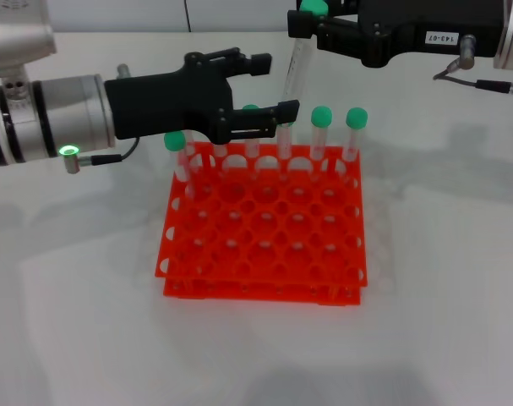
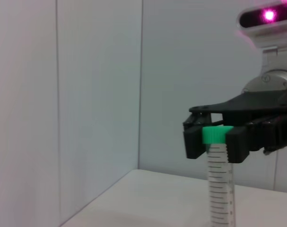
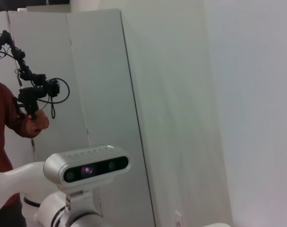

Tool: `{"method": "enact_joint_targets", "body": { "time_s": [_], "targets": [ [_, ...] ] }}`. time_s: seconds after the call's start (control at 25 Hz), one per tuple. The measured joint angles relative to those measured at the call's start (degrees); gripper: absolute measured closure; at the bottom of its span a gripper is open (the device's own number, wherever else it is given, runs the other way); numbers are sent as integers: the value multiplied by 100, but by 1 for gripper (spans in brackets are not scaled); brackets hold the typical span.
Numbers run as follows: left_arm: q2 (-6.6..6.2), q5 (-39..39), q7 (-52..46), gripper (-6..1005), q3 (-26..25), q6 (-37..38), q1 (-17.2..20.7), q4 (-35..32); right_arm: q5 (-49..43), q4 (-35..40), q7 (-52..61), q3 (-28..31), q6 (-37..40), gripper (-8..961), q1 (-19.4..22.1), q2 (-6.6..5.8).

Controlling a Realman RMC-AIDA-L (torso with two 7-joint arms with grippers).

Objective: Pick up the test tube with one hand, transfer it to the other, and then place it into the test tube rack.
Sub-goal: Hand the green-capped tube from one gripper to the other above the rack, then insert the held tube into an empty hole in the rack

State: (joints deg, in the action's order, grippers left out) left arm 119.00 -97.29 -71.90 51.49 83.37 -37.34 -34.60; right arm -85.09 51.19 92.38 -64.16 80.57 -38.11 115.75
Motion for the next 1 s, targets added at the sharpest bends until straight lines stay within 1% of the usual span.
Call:
{"method": "enact_joint_targets", "body": {
  "time_s": [0.24, 0.32, 0.4, 0.44, 0.48, 0.6, 0.64, 0.68, 0.72, 0.92, 1.0],
  "targets": [
    [-1, 31, -488, 192, 14, 216, 451, -722, -4, -1, 0, 12, -15, 687, 46, -7],
    [-1, 90, -701, 136, 9, 359, 692, -1090, 0, 27, 0, 10, -21, 687, 89, -8],
    [-4, 127, -920, 128, 9, 490, 890, -1400, 24, 57, 0, 6, -22, 688, 123, -9],
    [-16, 139, -1129, 124, 1, 615, 1082, -1688, 41, 67, 0, 1, -22, 688, 134, -8],
    [-20, 141, -1184, 120, -2, 645, 1123, -1750, 60, 69, 0, -3, -15, 688, 139, -3],
    [-61, 118, -1590, 117, -12, 867, 1438, -2230, 91, 69, 0, -30, -3, 688, 144, 2],
    [-84, 103, -1730, 117, -12, 964, 1523, -2362, 108, 69, 0, -47, -1, 688, 149, 4],
    [-170, 61, -2049, 118, -17, 1201, 1701, -2621, 128, 69, 0, -81, 0, 688, 166, 5],
    [-170, 61, -2049, 118, -17, 1201, 1701, -2621, 155, 69, 0, -107, 0, 687, 184, 6],
    [-428, -301, -2815, 120, -47, 1674, 1942, -2952, 298, 139, -12, -263, -2, 687, 442, 9],
    [-452, -445, -2930, 121, -93, 1742, 1975, -2974, 341, 143, -24, -286, 0, 687, 493, 11]
  ]
}}
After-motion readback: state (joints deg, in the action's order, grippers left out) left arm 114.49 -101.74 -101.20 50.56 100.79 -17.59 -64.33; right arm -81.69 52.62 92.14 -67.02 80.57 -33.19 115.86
